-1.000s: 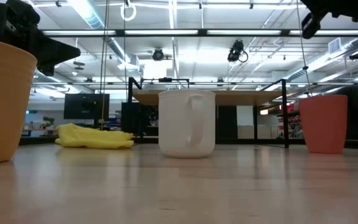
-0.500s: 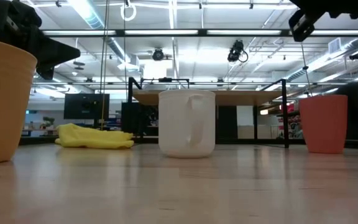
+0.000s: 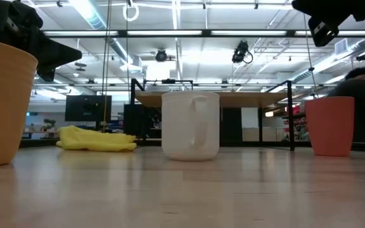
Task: Stack small to large cups/mugs on shelf
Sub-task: Put the white mug on the shelf
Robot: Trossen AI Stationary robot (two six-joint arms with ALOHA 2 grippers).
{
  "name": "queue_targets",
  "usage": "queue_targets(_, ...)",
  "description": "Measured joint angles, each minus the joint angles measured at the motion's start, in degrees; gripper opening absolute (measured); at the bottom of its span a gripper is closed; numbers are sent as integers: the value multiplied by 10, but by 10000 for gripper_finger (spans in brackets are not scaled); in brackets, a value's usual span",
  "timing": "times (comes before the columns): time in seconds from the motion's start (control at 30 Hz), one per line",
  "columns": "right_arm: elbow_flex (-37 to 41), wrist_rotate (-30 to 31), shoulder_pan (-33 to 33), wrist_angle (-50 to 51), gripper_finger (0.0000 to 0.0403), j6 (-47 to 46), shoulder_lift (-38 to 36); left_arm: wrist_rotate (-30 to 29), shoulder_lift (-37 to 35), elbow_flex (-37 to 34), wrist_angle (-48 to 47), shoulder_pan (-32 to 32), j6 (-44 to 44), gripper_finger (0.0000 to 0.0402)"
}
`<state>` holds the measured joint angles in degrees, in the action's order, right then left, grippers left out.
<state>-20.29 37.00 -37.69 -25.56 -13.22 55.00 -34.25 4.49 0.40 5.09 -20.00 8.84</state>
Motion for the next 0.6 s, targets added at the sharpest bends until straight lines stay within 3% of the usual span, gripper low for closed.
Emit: queue_targets(0.6, 0, 33, 0, -108, 58, -38, 148, 0, 0, 0, -5, 0, 0, 24)
